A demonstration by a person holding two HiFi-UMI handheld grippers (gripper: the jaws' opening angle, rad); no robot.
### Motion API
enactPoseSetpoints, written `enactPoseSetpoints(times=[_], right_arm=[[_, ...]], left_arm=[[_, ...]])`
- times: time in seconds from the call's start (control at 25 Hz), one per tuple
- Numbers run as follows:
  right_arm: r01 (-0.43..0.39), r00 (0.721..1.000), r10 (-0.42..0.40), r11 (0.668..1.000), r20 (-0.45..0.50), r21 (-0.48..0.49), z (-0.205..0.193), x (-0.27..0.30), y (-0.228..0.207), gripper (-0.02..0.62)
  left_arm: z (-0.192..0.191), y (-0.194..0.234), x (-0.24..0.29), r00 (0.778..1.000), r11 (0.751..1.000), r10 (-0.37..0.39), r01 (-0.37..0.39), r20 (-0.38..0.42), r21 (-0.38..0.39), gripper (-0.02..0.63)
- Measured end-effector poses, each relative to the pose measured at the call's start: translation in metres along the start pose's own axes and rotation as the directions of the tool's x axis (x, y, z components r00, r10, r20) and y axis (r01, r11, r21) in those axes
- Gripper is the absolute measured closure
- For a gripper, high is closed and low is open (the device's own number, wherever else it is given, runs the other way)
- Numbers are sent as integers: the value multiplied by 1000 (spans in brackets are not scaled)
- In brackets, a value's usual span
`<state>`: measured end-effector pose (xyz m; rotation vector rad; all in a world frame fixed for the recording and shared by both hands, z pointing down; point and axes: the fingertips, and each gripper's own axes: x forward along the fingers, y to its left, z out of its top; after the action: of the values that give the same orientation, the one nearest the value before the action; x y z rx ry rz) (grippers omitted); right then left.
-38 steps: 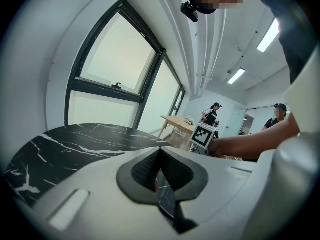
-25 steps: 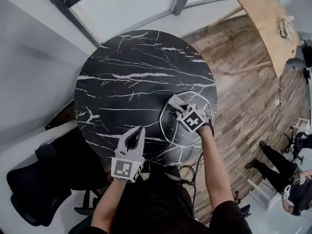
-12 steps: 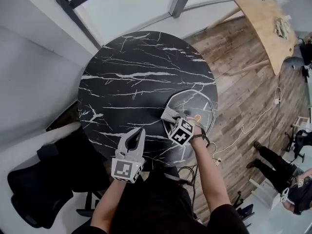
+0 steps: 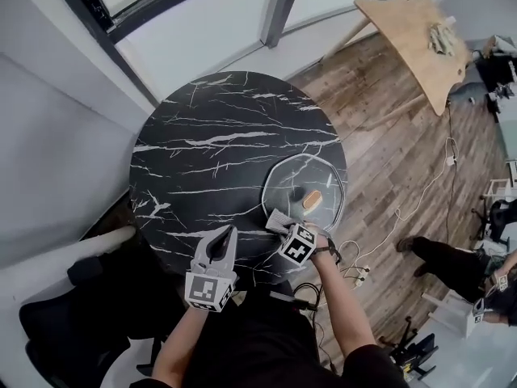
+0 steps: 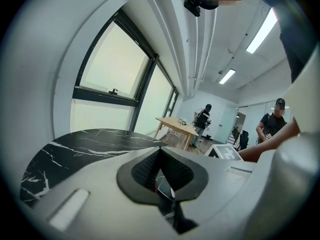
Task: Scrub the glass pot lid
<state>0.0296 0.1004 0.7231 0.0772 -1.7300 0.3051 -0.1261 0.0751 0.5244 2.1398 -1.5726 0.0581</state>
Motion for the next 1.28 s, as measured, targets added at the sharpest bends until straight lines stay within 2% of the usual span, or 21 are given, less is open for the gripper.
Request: enactPoseSetpoints(times=[0.12,0.2,0.28,0.32,0.4,0.48,0.56,0.6,0.72,0.76,0.8,0.84,0.88,0.96,1.2,1.28], right_arm=[[-7,999,6,999,37,34,-13,-11,14,517],[55,990,-63,996,129,68,-12,-34,11,517],[144,951,-175,980,256,136,-3,-68,2,517],[184,916,-236,966,324,182,3,-89,-2,517],[234,817,-349,928,460,289,18,-134,-8,517],[238,697,-442,886,565,399,33,-183,-11,517],[219,573,-528,835,626,504,44,-228,-13,517],[198,502,-569,809,652,553,47,-248,-14,517],[85,252,-659,745,709,662,55,-308,-8,517],[68,188,-673,735,715,674,56,-324,-1,517],[78,142,-683,729,717,680,57,-337,7,517],[108,112,-690,724,715,681,58,-345,16,517],[141,96,-694,719,713,680,58,-350,24,517],[176,83,-699,712,711,679,58,-356,32,517],[180,76,-688,721,722,669,50,-359,36,517],[180,70,-697,713,714,678,42,-363,33,517]], left_arm=[[3,-9,-6,1000,999,-27,26,7,19,603],[9,-17,-11,999,998,-43,43,16,40,603],[19,-21,-16,998,997,-61,59,30,58,603],[24,-23,-19,997,996,-68,65,38,66,603],[36,-26,-25,996,994,-78,74,53,84,603],[49,-30,-31,993,991,-89,82,71,105,603],[63,-37,-39,990,986,-103,89,94,144,603],[70,-41,-43,988,981,-112,93,107,169,603],[96,-53,-55,979,971,-141,108,145,213,603],[105,-57,-59,976,969,-148,111,158,221,603],[112,-62,-64,973,968,-153,113,171,226,603],[118,-66,-69,971,968,-156,113,183,226,603],[123,-70,-72,968,968,-157,112,195,223,603],[128,-76,-72,966,969,-156,110,207,220,603],[119,-95,-64,970,968,-149,104,192,229,603],[118,-106,-59,969,973,-134,89,207,215,603]])
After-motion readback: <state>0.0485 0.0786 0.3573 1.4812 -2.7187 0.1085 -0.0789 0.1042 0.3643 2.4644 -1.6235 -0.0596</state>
